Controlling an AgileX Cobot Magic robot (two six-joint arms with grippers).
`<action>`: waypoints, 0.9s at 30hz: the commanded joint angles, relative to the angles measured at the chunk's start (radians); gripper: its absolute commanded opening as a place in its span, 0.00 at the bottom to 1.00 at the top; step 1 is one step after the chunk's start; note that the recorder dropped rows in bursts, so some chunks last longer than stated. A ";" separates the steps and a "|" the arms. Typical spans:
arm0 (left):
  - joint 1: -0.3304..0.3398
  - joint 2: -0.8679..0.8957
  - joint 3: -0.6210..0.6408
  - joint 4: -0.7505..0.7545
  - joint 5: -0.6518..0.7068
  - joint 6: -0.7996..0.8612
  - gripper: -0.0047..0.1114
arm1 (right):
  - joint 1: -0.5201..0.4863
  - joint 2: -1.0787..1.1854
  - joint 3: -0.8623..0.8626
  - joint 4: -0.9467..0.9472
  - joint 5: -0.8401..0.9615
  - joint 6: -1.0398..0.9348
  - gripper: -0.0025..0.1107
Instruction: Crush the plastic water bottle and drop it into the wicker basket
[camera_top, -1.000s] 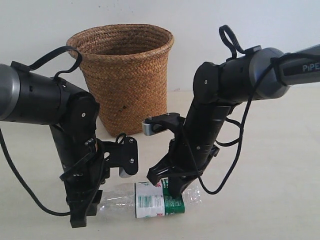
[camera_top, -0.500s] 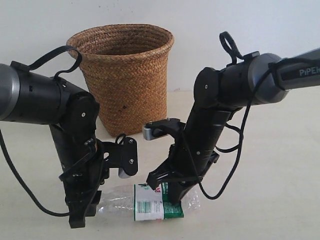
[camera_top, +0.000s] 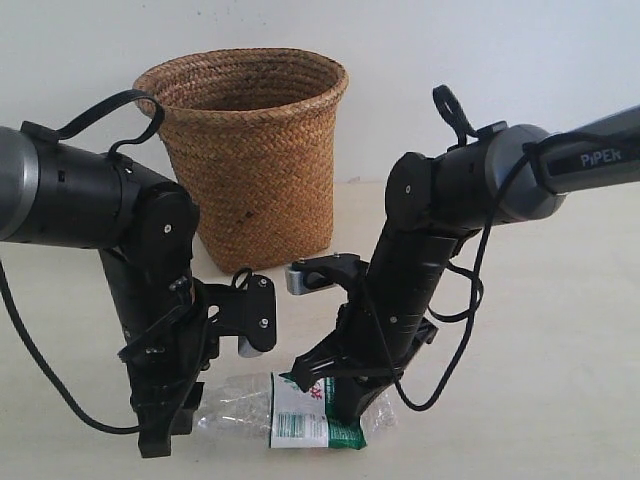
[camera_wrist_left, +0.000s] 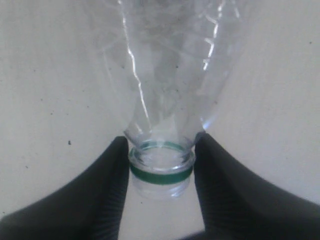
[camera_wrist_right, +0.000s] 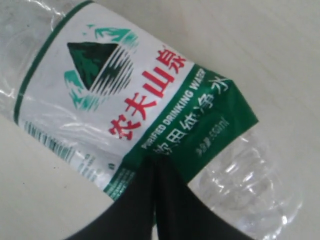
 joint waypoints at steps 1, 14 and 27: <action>0.002 -0.006 0.002 -0.029 -0.005 -0.006 0.08 | 0.002 0.097 0.036 -0.055 -0.017 -0.026 0.02; 0.002 -0.006 0.002 -0.029 -0.005 -0.004 0.08 | 0.002 0.022 0.036 -0.053 -0.013 -0.050 0.02; 0.002 -0.006 0.002 -0.029 -0.003 -0.004 0.08 | 0.002 -0.221 0.036 -0.089 0.007 -0.031 0.02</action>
